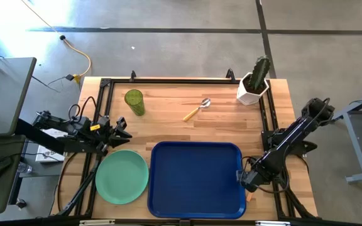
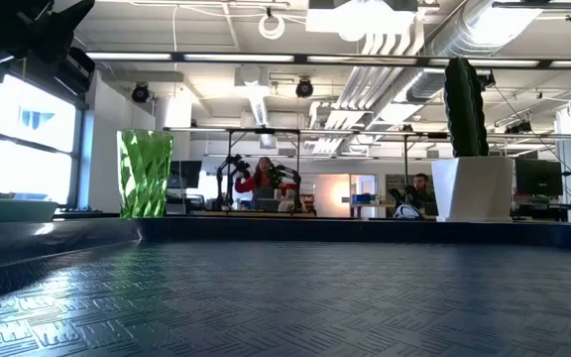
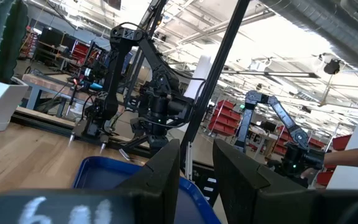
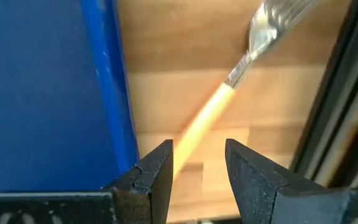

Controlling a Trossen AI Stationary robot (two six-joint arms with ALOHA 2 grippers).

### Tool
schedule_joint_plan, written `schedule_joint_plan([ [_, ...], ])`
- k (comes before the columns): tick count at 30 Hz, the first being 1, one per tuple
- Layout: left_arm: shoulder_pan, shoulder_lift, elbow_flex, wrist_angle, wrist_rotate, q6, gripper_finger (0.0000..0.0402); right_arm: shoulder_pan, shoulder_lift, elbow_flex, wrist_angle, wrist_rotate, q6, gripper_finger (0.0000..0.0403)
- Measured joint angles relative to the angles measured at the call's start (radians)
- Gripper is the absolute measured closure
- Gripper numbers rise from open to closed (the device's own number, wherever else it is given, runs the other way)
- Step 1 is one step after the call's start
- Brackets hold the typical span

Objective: Pick and place plate/cup/fork/spoon on tray
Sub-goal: Put the orange fork on the blue tray

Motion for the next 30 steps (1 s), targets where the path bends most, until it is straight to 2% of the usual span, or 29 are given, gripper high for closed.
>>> schedule_joint_plan([
  [8, 0.0, 0.0, 0.0, 0.011, 0.0, 0.0, 0.0314, 0.033, 0.004, 0.0, -0.081, 0.014, -0.001, 0.0265],
  [14, 0.0, 0.0, 0.0, 0.034, 0.0, -0.001, 0.0314, 0.038, 0.004, 0.0, -0.08, -0.02, 0.009, 0.0265],
  [22, 0.0, 0.0, 0.0, 0.035, 0.0, -0.001, 0.0314, 0.038, 0.004, -0.001, -0.076, -0.004, 0.009, 0.0265],
  [30, 0.0, 0.0, 0.0, 0.035, 0.0, -0.002, 0.0314, 0.037, 0.087, -0.002, -0.024, -0.017, 0.01, 0.0265],
])
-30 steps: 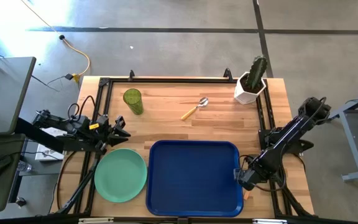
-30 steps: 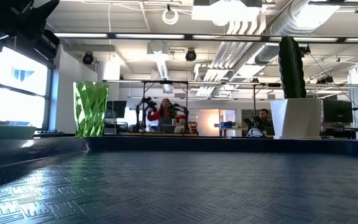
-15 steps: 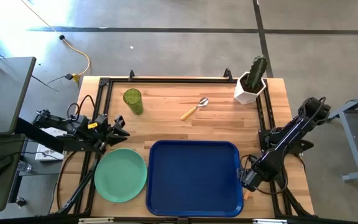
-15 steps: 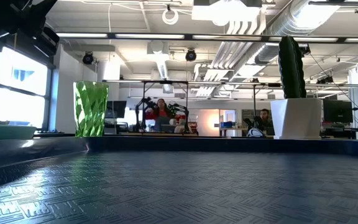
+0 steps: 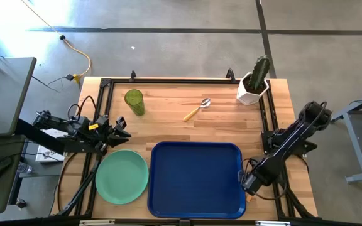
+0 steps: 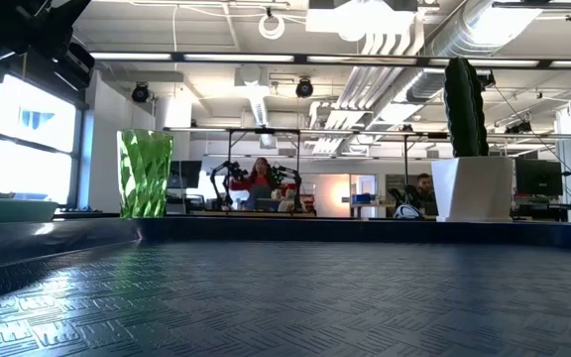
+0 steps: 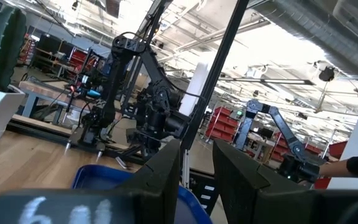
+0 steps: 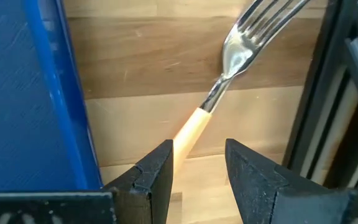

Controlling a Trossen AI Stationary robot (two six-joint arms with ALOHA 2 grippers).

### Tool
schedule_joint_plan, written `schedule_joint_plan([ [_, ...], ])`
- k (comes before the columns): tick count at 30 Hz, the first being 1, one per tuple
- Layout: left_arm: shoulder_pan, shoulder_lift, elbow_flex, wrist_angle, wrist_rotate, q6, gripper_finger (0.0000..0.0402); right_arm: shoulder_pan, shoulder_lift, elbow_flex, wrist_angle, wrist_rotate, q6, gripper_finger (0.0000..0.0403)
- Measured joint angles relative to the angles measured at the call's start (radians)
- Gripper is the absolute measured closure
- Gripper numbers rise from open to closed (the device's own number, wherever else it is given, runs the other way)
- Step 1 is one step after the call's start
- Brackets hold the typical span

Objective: Pick and place plate/cup/fork/spoon on tray
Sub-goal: Put the orange fork on the blue tray

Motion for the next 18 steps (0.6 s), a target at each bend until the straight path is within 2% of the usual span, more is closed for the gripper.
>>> schedule_joint_plan([
  [18, 0.0, 0.0, 0.0, 0.0, -0.01, 0.001, 0.0314, 0.0, 0.129, 0.0, 0.104, -0.042, 0.011, 0.0265],
])
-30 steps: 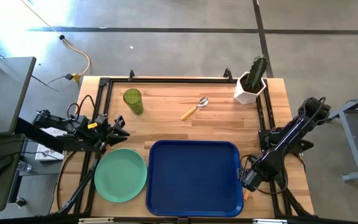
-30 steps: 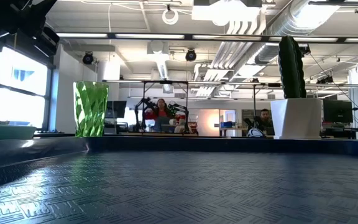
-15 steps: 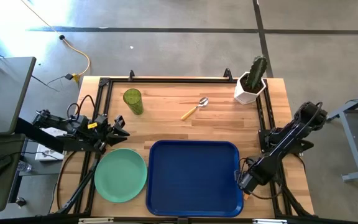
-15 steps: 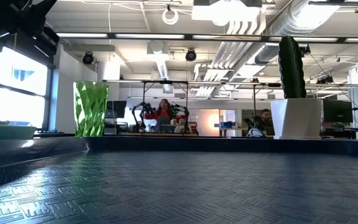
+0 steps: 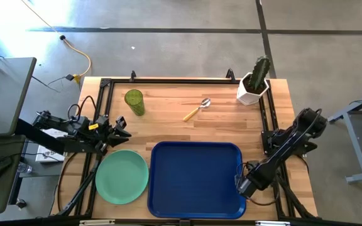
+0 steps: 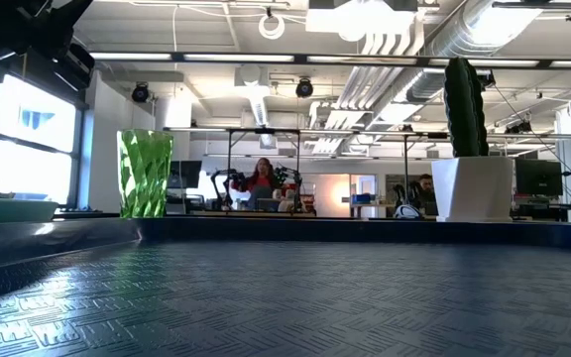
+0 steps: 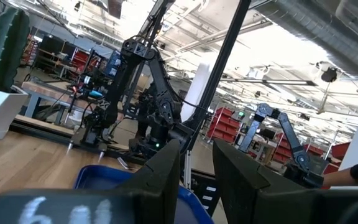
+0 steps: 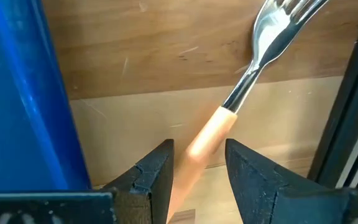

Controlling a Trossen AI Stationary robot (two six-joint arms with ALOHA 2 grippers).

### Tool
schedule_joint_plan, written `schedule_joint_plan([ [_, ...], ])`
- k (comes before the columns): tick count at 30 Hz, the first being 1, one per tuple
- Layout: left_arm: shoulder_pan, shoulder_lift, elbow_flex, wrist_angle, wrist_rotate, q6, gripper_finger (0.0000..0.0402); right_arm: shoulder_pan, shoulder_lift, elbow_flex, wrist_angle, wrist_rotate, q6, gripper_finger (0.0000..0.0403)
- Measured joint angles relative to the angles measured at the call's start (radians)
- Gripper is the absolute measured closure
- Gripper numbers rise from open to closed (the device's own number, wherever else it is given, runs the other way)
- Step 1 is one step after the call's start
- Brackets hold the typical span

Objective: Pick and place plate/cup/fork/spoon on tray
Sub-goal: Put the orange fork on the blue tray

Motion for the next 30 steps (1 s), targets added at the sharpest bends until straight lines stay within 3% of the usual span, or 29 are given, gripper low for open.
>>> schedule_joint_plan([
  [20, 0.0, 0.0, 0.0, 0.0, -0.029, 0.001, 0.0314, 0.0, 0.012, 0.001, 0.019, -0.023, -0.013, 0.0267],
  [30, 0.0, 0.0, 0.0, 0.0, -0.029, 0.001, 0.0314, 0.003, 0.015, -0.001, 0.025, -0.066, -0.033, 0.0348],
])
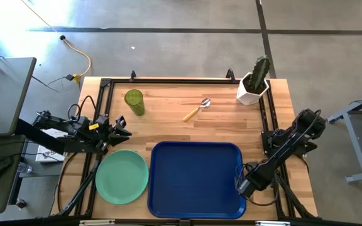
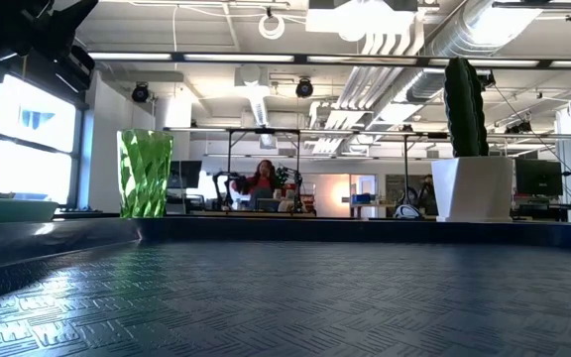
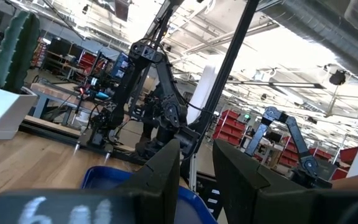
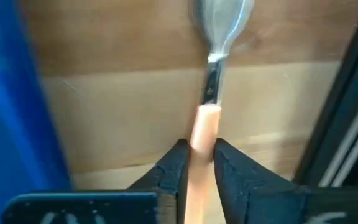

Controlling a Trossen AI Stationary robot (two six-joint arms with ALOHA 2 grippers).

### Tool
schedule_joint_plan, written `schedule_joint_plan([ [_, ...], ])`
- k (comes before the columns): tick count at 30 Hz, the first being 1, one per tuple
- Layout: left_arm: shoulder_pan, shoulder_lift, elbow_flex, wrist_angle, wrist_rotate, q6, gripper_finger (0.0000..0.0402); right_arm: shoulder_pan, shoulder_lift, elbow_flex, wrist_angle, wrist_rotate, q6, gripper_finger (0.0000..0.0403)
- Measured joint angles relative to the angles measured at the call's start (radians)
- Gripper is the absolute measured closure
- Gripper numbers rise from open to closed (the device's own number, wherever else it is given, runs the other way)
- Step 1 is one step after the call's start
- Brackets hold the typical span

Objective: Pick and place plate/cup/fork/spoon on tray
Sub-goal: Put the orange fork on the blue tray

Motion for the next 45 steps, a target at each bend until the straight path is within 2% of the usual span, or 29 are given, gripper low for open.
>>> schedule_joint_plan([
  [18, 0.0, 0.0, 0.0, -0.001, 0.0, 0.001, 0.0314, -0.001, -0.002, 0.001, -0.006, 0.02, -0.021, 0.0393],
  [32, 0.0, 0.0, 0.0, -0.001, 0.001, 0.001, 0.0314, -0.001, -0.006, 0.009, -0.01, 0.038, -0.017, 0.0393],
  [35, 0.0, 0.0, 0.0, -0.001, 0.001, 0.001, 0.0314, -0.002, -0.012, 0.029, -0.038, 0.065, -0.018, 0.0393],
  [45, 0.0, 0.0, 0.0, -0.004, -0.023, 0.002, 0.0314, -0.004, -0.018, 0.086, -0.108, 0.059, -0.018, 0.0393],
])
